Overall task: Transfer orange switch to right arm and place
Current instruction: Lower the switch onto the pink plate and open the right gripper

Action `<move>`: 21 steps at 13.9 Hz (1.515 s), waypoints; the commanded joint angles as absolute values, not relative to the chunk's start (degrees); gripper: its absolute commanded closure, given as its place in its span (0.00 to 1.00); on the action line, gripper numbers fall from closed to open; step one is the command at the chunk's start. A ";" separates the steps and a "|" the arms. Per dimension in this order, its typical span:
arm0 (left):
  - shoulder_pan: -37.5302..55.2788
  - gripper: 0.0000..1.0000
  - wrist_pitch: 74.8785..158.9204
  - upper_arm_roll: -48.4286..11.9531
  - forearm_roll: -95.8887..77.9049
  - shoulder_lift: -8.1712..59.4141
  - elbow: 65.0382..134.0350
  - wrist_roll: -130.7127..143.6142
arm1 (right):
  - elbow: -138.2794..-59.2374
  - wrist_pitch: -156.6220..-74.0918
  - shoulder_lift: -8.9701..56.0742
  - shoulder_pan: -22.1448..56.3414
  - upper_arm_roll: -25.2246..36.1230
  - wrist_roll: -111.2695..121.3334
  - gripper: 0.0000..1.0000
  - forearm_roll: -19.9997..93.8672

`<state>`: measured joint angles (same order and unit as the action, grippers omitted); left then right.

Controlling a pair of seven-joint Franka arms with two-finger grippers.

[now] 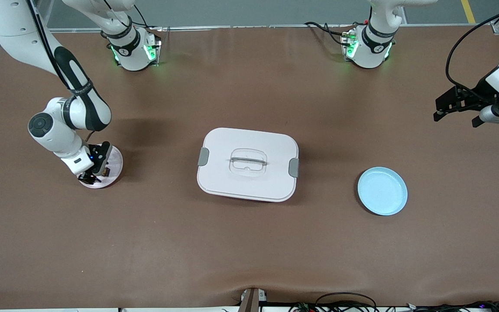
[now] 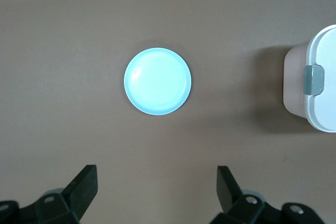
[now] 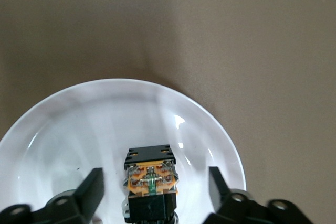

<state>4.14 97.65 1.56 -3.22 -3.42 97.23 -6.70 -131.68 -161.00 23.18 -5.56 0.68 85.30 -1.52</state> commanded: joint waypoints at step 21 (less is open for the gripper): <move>0.18 0.00 93.69 -3.25 -1.15 -6.42 95.27 1.14 | -107.59 -106.02 20.48 5.78 0.79 17.92 0.00 -3.34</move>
